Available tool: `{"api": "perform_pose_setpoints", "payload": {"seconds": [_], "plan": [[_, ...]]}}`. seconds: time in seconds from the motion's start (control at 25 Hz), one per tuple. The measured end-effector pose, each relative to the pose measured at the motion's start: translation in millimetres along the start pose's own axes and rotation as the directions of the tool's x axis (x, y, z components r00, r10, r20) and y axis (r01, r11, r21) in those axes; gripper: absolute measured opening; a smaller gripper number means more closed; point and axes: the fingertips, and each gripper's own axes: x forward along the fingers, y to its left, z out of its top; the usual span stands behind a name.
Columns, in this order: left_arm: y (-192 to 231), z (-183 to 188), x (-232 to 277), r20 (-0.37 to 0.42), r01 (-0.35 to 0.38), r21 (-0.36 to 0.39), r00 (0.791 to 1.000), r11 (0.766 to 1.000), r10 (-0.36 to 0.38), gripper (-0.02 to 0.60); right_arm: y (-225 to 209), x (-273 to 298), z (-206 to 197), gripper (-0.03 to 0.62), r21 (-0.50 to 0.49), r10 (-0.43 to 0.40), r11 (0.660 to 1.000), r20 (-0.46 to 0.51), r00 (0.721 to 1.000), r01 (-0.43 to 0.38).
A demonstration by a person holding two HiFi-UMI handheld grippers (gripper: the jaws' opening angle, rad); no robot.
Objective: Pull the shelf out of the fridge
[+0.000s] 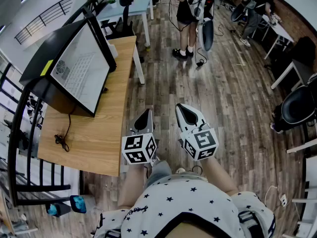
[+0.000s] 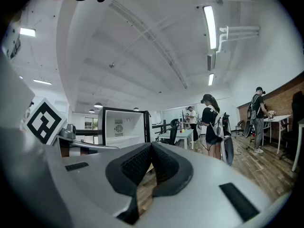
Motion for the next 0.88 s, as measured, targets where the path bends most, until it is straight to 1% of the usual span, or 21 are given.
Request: {"api": "perform_pose_setpoints", "payload": {"seconds": [0.24, 0.56, 0.72, 0.88], "plan": [[0.0, 7.1, 0.7, 0.012, 0.002, -0.005, 1.0, 1.0, -0.002, 0.005, -1.8, -3.2, 2.5, 0.02, 0.006, -0.007, 1.0, 0.007, 1.0, 0.007], [5.1, 14.2, 14.2, 0.013, 0.016, 0.007, 1.0, 1.0, -0.016, 0.005, -6.9, 10.9, 3.4, 0.02, 0.01, 0.004, 1.0, -0.002, 1.0, -0.004], [15.7, 14.4, 20.4, 0.003, 0.006, -0.006, 1.0, 1.0, -0.006, 0.005, -4.8, 23.2, 0.8, 0.02, 0.015, 0.032, 0.999, -0.014, 0.999, -0.032], [27.7, 16.9, 27.0, -0.001, -0.004, -0.013, 1.0, 1.0, 0.004, 0.005, -3.3, 40.3, 1.9, 0.021, 0.048, 0.077, 0.996, -0.02, 0.997, -0.076]]}}
